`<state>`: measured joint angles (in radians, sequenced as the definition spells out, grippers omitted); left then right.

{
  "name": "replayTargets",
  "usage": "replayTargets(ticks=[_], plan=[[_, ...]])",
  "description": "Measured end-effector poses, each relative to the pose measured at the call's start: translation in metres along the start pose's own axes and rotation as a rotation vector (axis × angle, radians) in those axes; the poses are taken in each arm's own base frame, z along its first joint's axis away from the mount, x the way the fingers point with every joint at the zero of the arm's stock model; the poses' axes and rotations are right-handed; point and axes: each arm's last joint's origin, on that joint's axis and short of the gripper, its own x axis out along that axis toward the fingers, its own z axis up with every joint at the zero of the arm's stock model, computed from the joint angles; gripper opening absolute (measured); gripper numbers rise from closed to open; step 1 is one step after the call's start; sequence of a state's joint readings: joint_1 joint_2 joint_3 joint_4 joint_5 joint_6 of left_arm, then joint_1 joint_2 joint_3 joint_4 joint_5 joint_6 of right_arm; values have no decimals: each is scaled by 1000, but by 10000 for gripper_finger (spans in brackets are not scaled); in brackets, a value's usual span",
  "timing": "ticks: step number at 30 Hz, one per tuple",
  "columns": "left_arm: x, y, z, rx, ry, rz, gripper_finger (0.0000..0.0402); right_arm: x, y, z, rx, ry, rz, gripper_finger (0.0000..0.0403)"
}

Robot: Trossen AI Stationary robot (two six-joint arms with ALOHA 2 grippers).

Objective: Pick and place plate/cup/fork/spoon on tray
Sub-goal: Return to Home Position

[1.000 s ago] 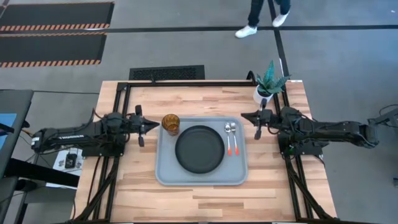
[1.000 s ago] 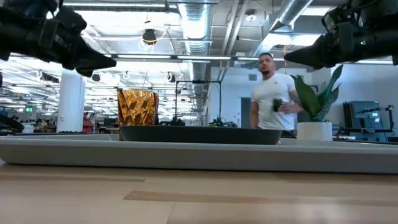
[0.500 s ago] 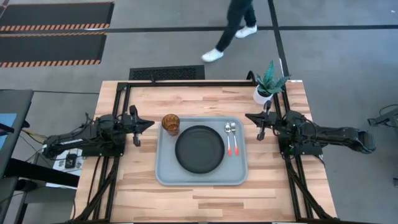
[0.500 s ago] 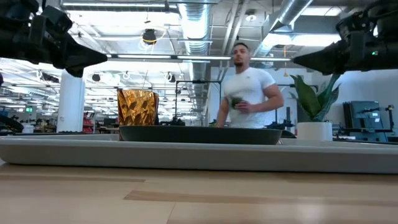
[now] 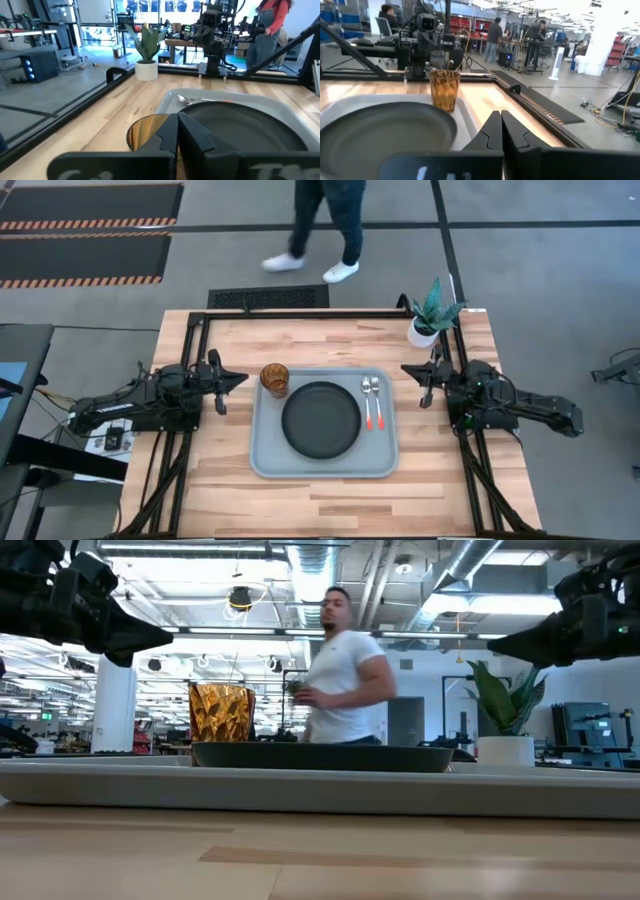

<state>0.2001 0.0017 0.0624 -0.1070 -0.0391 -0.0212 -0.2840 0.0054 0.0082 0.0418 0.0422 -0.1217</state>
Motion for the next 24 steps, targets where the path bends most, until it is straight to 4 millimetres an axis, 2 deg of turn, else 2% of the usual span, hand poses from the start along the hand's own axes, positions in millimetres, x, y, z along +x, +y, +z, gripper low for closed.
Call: replayTargets(ticks=[15,24], plan=[[0,1,-2,29,12,27,0,0,0,-2,8,17,14,4],[0,1,-2,2,12,28,0,0,-6,-4,6,36,-55,25]])
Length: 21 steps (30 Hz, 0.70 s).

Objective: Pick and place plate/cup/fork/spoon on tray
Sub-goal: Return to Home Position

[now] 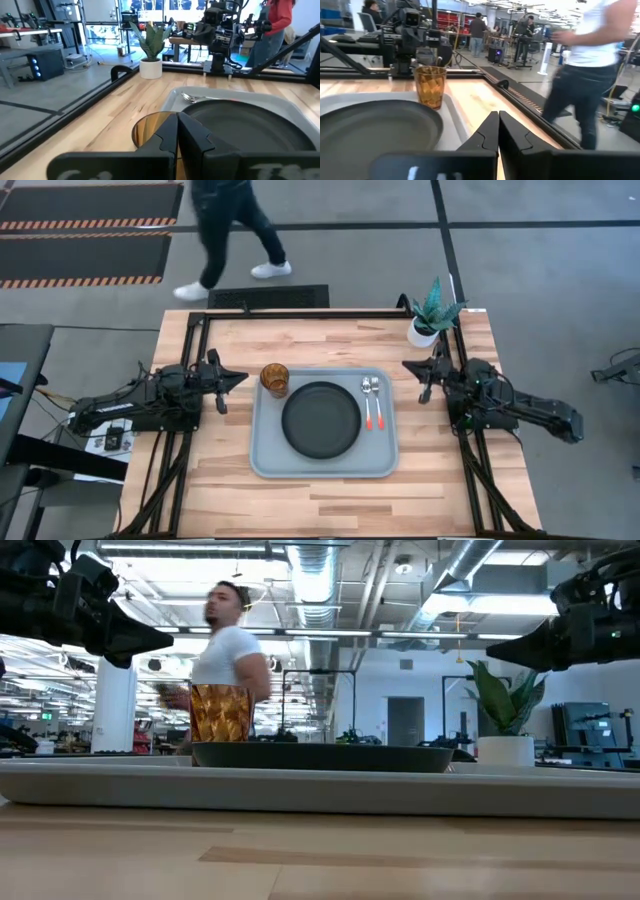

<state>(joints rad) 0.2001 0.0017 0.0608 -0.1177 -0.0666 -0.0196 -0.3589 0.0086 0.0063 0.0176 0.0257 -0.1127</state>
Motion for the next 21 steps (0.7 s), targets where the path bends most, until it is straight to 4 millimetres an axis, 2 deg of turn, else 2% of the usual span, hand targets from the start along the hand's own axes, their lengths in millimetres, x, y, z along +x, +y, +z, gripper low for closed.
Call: replayTargets(ticks=[7,21], plan=[[0,0,0,-56,4,0,0,0,-4,-1,-1,5,-40,31],[0,0,-1,-29,6,1,0,0,-4,-1,-1,7,-43,29]])
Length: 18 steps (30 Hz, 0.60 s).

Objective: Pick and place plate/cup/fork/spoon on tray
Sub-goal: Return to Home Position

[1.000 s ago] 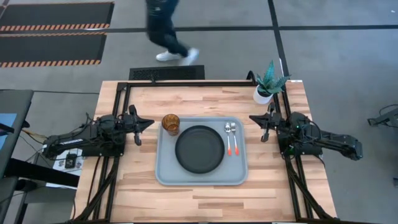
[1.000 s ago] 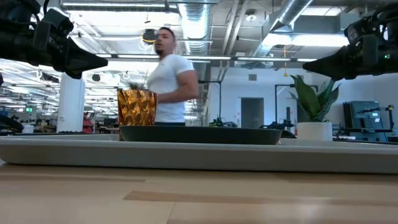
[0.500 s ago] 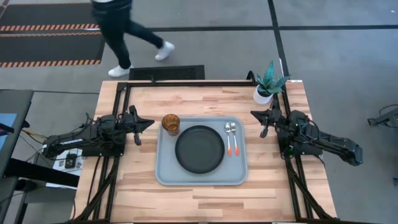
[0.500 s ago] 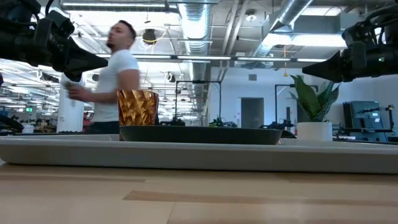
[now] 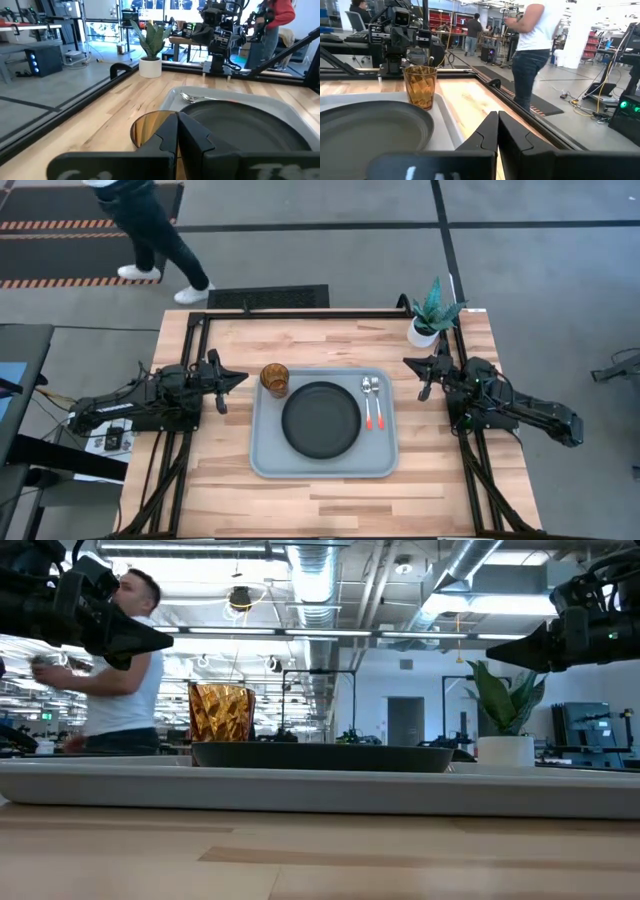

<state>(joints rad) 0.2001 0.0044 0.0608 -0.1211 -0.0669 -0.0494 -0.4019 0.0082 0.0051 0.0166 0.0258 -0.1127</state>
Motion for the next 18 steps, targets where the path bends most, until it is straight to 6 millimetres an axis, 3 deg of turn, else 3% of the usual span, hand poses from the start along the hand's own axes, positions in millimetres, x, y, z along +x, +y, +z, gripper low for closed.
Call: replayTargets(ticks=[18], plan=[[0,0,0,-5,1,0,0,0,0,0,0,0,0,27]])
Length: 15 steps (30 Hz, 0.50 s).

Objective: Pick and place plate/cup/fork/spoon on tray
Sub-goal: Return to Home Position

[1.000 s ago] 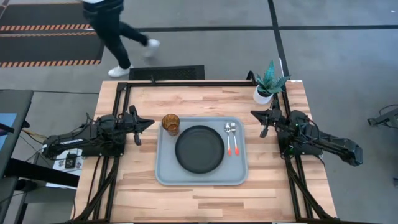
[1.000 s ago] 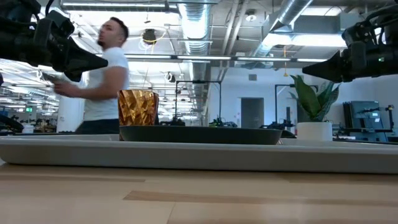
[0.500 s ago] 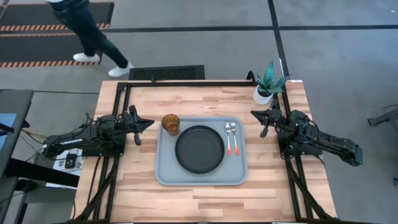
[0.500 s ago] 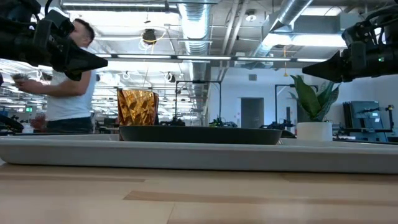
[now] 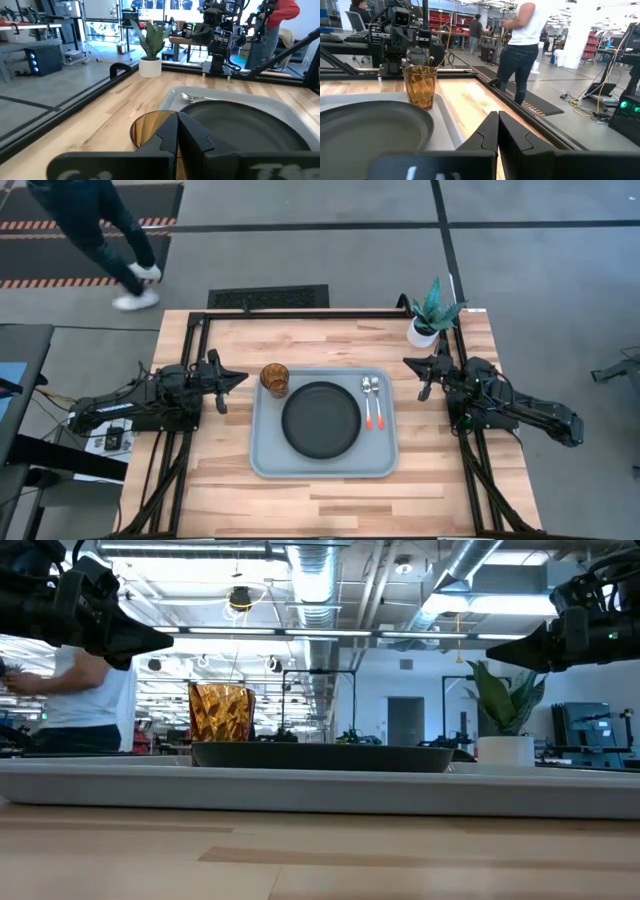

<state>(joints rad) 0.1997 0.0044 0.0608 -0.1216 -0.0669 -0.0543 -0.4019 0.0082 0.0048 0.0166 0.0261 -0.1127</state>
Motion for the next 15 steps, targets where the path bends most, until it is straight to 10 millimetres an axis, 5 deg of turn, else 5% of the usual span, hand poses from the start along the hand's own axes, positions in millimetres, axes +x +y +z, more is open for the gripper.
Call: replayTargets(ticks=[15], plan=[[0,-4,-1,1,12,-43,0,0,0,0,0,1,0,29]])
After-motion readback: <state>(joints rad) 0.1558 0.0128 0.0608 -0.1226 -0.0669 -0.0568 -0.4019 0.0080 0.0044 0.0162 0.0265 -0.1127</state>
